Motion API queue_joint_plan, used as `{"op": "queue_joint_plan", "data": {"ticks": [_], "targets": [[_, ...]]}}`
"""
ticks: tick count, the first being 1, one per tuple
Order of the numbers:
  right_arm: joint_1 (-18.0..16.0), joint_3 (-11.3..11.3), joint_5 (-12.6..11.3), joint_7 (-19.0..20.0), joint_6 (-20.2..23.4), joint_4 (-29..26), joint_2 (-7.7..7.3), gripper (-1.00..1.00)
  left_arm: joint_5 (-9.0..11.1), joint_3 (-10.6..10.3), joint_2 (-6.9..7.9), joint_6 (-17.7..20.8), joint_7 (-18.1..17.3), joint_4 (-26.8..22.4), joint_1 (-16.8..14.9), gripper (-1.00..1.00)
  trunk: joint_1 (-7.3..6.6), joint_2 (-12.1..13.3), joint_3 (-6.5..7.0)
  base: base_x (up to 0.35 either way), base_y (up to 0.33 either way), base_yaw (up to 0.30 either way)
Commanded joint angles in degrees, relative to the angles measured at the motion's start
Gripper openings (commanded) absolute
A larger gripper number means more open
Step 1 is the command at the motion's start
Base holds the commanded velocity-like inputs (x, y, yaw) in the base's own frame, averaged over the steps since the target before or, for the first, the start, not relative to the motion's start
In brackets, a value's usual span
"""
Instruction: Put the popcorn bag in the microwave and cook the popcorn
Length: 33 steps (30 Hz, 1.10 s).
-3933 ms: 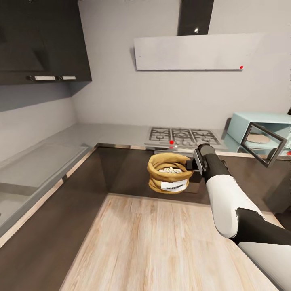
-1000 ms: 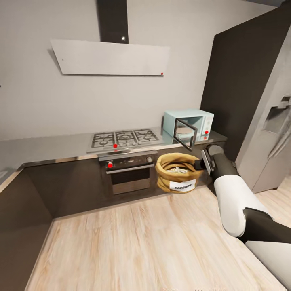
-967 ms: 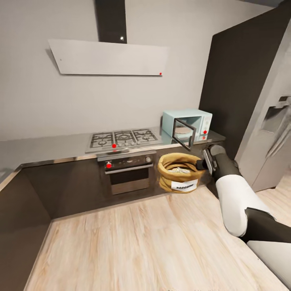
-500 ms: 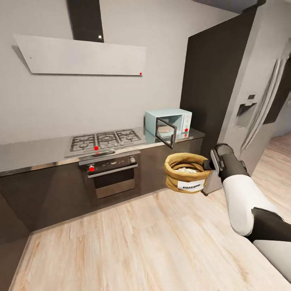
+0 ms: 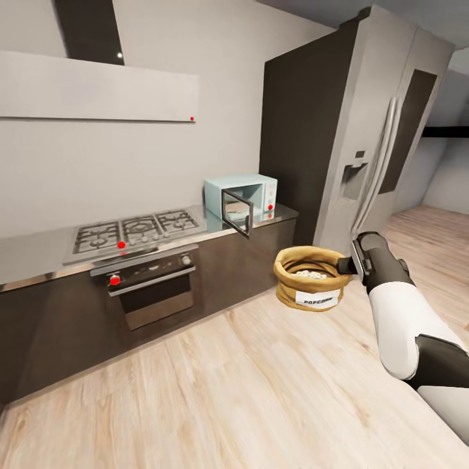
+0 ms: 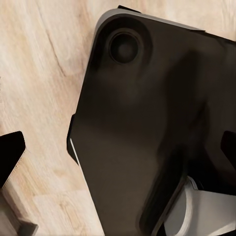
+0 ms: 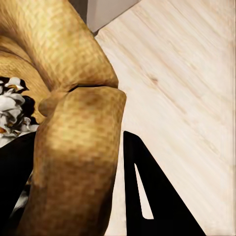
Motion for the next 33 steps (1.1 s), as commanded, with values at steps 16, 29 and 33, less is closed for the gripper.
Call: {"op": "queue_joint_plan", "data": {"ticks": [16,29,33], "targets": [[-0.1,0.0,0.0,0.0,0.2,0.0,0.02,-1.0,0.2,0.0,0.01,-0.2,0.2,0.0,0.0,1.0,0.01,-0.1,-0.07,0.0,0.0,-0.286],[-0.1,0.0,-0.4,0.3,0.2,0.0,0.24,-1.0,0.2,0.0,-0.17,-0.2,0.1,0.0,0.0,1.0,0.01,-0.1,-0.07,0.0,0.0,-0.1],[-0.1,-0.1,-0.5,0.4,0.2,0.0,0.24,-1.0,0.2,0.0,-0.2,-0.1,0.1,0.0,0.0,1.0,0.01,-0.1,-0.07,0.0,0.0,0.0]]}}
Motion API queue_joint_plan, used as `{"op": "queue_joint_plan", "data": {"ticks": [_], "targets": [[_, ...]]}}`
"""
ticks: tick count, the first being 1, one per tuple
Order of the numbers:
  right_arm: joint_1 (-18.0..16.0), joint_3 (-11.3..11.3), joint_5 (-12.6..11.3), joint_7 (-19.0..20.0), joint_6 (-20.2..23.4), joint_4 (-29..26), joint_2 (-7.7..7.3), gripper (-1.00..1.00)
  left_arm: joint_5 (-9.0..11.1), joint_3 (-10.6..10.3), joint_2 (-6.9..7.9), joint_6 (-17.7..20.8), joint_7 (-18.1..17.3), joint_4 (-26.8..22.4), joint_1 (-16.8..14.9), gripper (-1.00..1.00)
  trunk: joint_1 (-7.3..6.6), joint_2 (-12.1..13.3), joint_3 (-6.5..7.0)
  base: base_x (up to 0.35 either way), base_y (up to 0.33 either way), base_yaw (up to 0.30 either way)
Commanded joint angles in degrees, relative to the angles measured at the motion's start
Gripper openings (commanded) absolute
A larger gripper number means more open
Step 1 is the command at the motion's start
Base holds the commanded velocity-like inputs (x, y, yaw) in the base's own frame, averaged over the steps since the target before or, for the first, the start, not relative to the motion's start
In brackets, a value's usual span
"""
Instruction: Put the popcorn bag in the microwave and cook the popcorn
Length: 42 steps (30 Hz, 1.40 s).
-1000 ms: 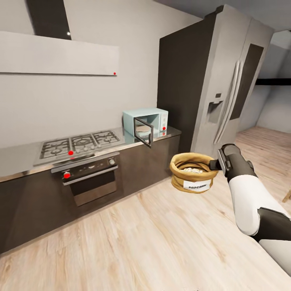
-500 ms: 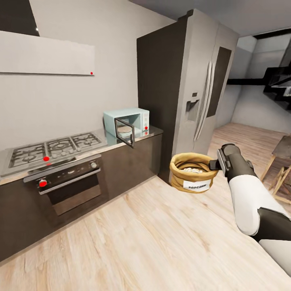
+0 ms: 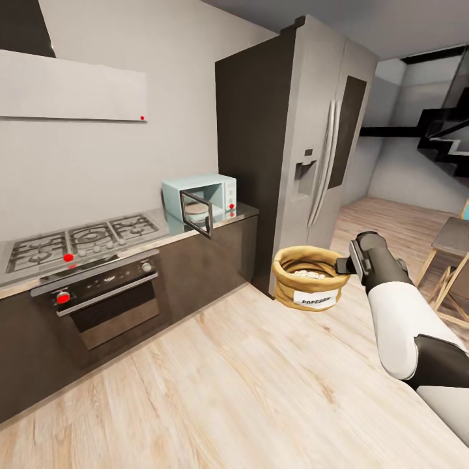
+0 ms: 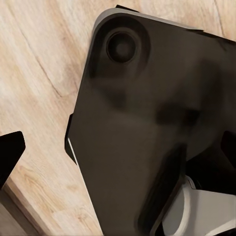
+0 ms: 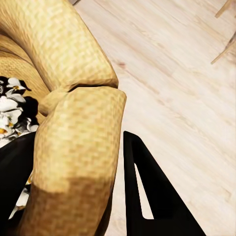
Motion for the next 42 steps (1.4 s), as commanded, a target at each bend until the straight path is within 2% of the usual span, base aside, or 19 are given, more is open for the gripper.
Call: {"op": "queue_joint_plan", "data": {"ticks": [1,8,20,28,42], "targets": [[0.0,-0.1,0.0,0.0,0.2,0.0,0.04,-1.0,0.2,0.0,0.01,-0.2,0.1,0.0,0.0,1.0,0.01,0.0,-0.07,0.0,0.0,0.0],[0.0,-0.1,0.1,0.0,0.2,0.0,0.08,-1.0,0.2,-0.1,0.1,0.0,0.1,0.0,0.0,1.0,0.01,0.0,-0.07,0.06,0.0,0.0],[0.0,-0.2,0.3,0.0,0.2,-0.6,-0.12,-1.0,0.3,-0.3,0.18,0.5,0.1,0.1,0.0,1.0,0.01,0.0,-0.07,0.314,0.0,0.0],[0.0,-0.1,0.1,0.0,0.2,-0.3,0.54,-1.0,0.3,-0.3,0.21,0.5,0.1,0.1,0.0,1.0,0.01,0.0,-0.07,0.322,-0.004,0.0],[0.0,-0.1,0.4,-0.5,0.2,0.1,0.59,-1.0,0.3,-0.3,0.21,0.5,0.2,0.1,0.0,1.0,0.01,0.0,-0.07,0.305,-0.175,0.0]]}}
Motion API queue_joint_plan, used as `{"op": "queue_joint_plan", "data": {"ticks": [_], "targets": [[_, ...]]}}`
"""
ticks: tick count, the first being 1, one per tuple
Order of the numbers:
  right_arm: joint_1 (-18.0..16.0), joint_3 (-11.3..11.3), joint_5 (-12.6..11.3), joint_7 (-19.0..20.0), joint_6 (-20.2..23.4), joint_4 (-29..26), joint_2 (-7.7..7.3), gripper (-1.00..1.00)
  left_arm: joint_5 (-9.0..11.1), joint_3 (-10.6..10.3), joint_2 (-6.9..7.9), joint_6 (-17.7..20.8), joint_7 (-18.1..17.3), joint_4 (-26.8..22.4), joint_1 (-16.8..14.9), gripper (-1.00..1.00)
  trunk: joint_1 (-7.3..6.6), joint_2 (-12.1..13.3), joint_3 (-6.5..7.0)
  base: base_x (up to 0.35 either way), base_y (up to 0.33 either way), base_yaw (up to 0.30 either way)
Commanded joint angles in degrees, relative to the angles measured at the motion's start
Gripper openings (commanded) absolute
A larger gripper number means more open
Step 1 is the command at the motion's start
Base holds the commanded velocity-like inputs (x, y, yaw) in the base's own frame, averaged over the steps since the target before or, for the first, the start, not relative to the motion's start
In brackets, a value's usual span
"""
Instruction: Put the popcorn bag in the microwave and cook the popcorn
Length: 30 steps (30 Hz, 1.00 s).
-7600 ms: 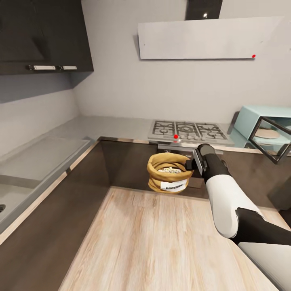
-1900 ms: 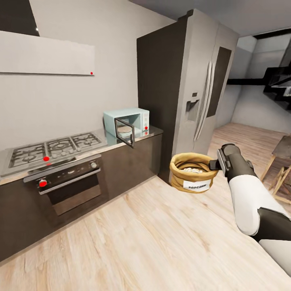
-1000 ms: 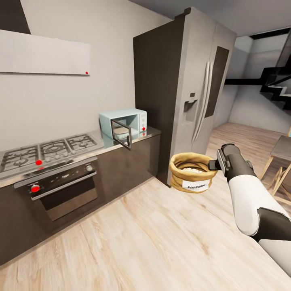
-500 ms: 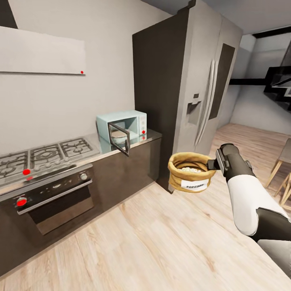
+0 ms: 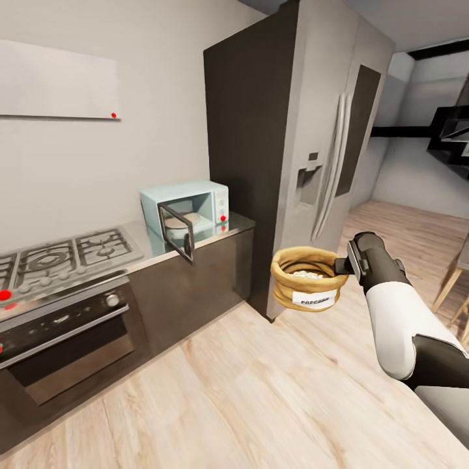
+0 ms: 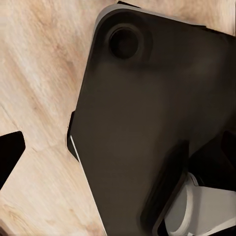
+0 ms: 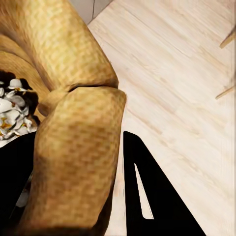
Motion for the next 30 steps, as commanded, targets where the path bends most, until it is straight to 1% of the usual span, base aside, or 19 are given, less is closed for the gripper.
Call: {"op": "queue_joint_plan", "data": {"ticks": [1,10,16,30], "targets": [[0.0,-0.1,-0.1,-0.1,0.2,0.0,0.01,-1.0,0.2,0.0,-0.02,-0.2,0.2,0.0,0.0,1.0,0.03,0.0,-0.07,0.299,-0.198,0.0],[0.0,0.1,-0.2,0.0,0.2,0.0,0.09,-1.0,0.2,0.0,-0.02,-0.2,0.2,0.0,0.0,1.0,0.03,0.0,-0.07,0.298,-0.198,0.004],[0.0,0.1,-0.1,0.1,0.2,0.0,0.27,-1.0,0.1,0.0,-0.02,-0.6,0.2,0.0,0.0,1.0,0.03,0.0,-0.07,0.288,-0.192,0.238],[0.0,0.2,-0.3,0.1,0.2,0.0,0.35,-1.0,0.0,0.2,-0.02,-0.7,0.2,-0.1,0.0,1.0,0.03,0.0,-0.07,0.015,-0.01,0.269]]}}
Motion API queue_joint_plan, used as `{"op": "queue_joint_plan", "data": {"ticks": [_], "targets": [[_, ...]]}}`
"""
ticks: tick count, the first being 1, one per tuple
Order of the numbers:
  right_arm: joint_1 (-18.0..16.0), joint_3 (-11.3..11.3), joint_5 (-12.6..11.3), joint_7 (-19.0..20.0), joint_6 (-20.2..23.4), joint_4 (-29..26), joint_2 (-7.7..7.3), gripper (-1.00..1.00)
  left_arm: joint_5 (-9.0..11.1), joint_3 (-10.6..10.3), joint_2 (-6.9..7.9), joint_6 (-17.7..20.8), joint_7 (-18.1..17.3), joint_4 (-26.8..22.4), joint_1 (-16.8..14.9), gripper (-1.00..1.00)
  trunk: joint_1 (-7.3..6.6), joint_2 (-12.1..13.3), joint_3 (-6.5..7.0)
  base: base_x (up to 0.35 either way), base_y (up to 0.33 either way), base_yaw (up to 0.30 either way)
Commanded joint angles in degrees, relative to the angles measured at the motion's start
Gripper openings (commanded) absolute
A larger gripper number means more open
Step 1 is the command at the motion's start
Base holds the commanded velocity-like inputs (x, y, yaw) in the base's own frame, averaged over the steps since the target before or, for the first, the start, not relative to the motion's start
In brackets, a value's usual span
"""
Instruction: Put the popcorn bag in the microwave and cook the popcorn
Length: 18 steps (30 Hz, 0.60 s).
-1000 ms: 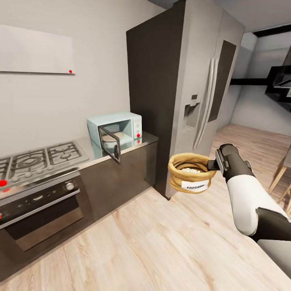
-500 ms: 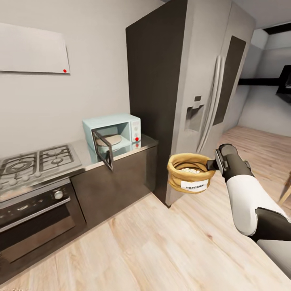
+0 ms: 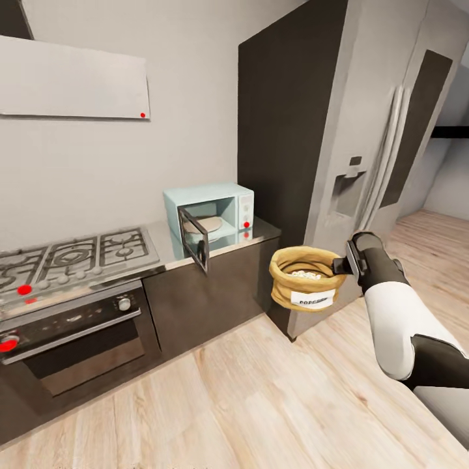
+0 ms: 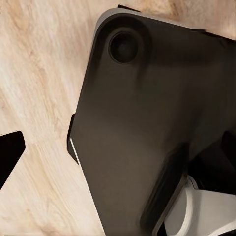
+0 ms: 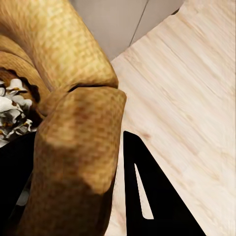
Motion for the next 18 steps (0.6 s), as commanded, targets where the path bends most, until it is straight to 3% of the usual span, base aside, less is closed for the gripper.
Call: {"op": "queue_joint_plan", "data": {"ticks": [1,18], "targets": [[0.0,-0.1,-0.1,0.0,0.2,-0.1,0.01,-1.0,0.2,0.0,-0.02,-0.1,0.2,0.0,0.0,1.0,0.01,0.0,-0.06,0.0,0.0,0.268],[-0.1,-0.1,0.0,0.0,0.2,-0.1,0.02,-1.0,0.2,0.0,-0.06,-0.2,0.2,0.0,0.0,1.0,0.01,0.0,-0.06,0.0,0.0,0.269]]}}
